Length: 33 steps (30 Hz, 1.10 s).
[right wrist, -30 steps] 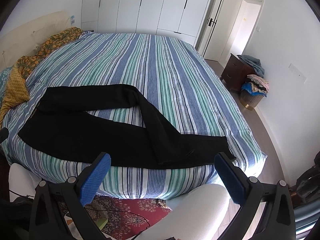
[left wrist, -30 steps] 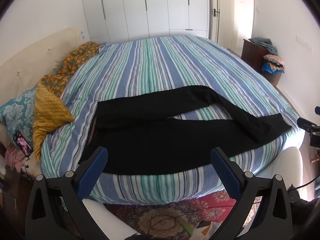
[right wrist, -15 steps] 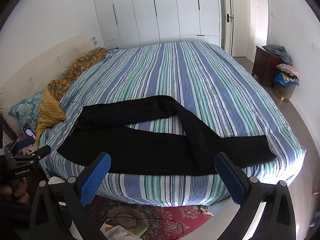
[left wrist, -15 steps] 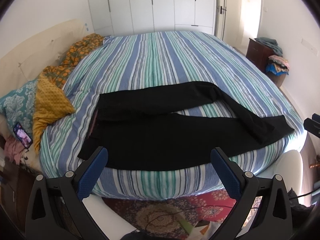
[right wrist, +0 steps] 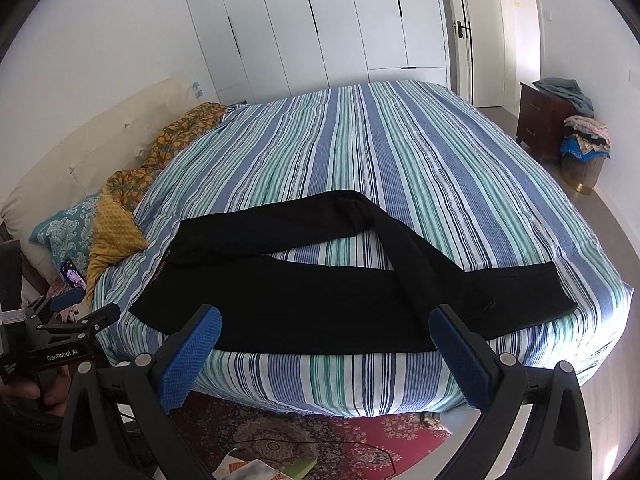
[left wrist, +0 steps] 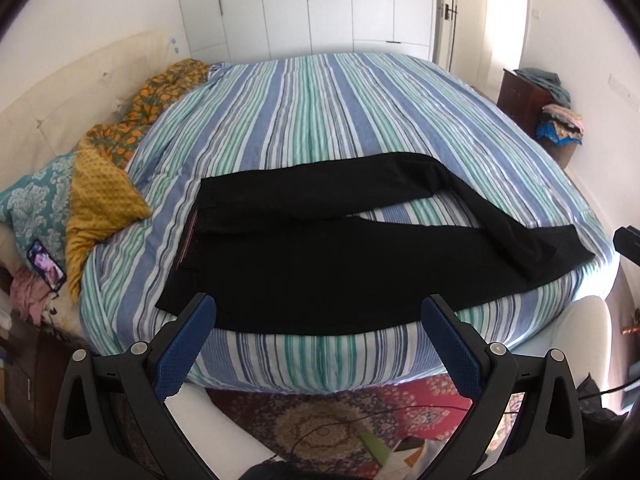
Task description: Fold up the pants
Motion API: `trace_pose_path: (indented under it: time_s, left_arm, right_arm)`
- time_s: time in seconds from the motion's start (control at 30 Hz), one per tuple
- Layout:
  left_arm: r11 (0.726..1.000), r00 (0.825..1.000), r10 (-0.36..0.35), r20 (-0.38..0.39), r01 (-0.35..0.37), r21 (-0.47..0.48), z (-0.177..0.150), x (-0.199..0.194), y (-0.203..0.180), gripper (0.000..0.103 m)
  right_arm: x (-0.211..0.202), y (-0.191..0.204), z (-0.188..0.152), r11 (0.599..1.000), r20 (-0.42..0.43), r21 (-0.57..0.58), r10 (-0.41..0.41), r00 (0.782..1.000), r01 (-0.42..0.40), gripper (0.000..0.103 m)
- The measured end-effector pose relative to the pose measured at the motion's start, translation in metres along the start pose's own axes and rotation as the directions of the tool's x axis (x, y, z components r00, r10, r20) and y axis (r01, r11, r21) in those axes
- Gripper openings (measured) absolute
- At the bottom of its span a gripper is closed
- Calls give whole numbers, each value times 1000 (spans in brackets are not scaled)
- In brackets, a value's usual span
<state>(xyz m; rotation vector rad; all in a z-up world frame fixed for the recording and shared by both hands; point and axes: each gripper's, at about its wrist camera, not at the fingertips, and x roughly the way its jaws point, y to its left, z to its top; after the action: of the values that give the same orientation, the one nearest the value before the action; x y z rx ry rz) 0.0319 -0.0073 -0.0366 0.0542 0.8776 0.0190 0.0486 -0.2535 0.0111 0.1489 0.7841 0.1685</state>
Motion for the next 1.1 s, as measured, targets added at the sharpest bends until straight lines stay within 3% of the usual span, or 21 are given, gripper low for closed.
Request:
trace_pose_path:
  time_s: [0.2,0.7,0.97,1.1]
  left_arm:
    - [1000,1000,4,-4,-4,12,0,1,-3,103]
    - [999,999,30,-16,-29,32,-1,5,-6,103]
    - [997,998,56,-19,-55,55,-4,8,-8,103]
    - [996,998,64,-21,-62,65,-4,9,-11,103]
  right_arm:
    - [2,-3,-2,1000,4,-9,-11,1000,11,103]
    - [0,26,-15,972,57,-234,0,998,13,103]
    - [4,27,-18,977,33,-202,78,996,-70,103]
    - [8,28,-19,977,7,-199,77,997,-74,103]
